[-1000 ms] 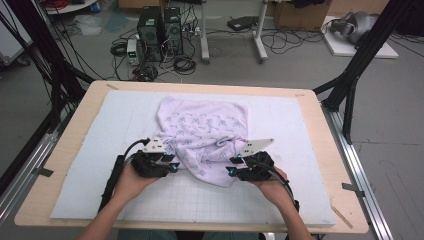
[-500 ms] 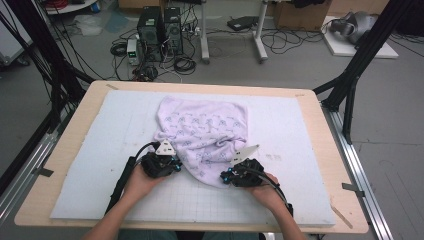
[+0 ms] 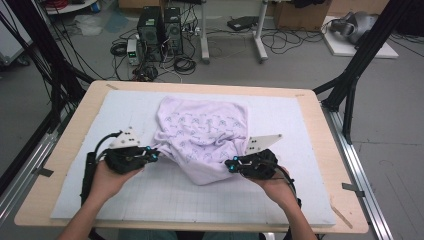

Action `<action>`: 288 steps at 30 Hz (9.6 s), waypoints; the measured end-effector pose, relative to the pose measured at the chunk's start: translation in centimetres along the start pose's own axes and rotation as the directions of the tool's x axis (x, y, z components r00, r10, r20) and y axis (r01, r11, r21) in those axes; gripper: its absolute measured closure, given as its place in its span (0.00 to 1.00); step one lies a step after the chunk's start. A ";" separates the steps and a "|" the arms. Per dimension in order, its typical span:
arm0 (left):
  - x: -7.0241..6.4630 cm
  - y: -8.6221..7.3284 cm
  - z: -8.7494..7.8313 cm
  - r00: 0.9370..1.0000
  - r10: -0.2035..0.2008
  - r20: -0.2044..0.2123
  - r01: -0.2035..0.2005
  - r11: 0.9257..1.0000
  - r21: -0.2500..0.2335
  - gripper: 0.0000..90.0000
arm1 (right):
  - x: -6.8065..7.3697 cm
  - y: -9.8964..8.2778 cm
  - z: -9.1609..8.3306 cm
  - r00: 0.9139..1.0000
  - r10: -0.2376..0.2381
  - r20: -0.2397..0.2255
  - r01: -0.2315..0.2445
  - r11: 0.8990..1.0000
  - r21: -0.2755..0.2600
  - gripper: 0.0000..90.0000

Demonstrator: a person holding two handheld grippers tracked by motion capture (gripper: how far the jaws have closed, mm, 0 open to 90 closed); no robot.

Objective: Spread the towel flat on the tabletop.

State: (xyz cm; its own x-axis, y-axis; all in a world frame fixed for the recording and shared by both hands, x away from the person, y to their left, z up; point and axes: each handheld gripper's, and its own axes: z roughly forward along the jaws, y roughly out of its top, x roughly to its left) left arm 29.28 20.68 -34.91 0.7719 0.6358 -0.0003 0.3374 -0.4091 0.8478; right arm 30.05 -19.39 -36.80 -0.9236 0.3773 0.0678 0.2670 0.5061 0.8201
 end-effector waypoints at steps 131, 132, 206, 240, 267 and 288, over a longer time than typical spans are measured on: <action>-4.4 -5.9 -2.0 0.993 0.038 0.108 -0.054 0.988 0.146 0.67 | 3.0 -3.3 -2.2 0.996 0.011 -0.084 -0.009 1.000 0.020 0.73; -3.9 -6.0 -1.3 0.994 0.040 0.097 -0.054 0.987 0.148 0.66 | 2.4 -3.3 -1.7 0.998 0.016 -0.055 -0.015 0.999 0.030 0.70; -4.7 -8.9 0.0 0.994 0.059 0.093 -0.073 0.985 0.156 0.75 | 4.0 -4.4 1.0 0.998 -0.006 -0.060 0.012 0.996 0.092 0.69; -4.3 -10.4 0.5 0.992 0.053 0.117 -0.073 0.981 0.182 0.94 | 2.6 -7.7 2.3 0.998 0.036 -0.055 -0.026 0.984 0.175 0.88; -4.4 -12.1 -2.5 0.996 0.028 0.087 -0.043 0.982 0.184 1.00 | 4.8 -7.4 2.6 0.980 -0.030 -0.199 0.071 0.977 0.201 1.00; -5.0 -11.3 -0.5 0.992 0.077 0.102 -0.092 0.984 0.154 0.98 | 5.6 -8.9 1.1 0.987 -0.036 -0.158 0.063 0.983 0.171 1.00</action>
State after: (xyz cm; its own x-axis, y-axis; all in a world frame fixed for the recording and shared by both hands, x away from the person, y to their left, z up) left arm 21.34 22.46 -44.21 0.8461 0.5329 0.0108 0.3440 -0.5615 0.7526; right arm 22.82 -20.98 -44.34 -0.9645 0.2314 0.1275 0.2512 0.6537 0.7138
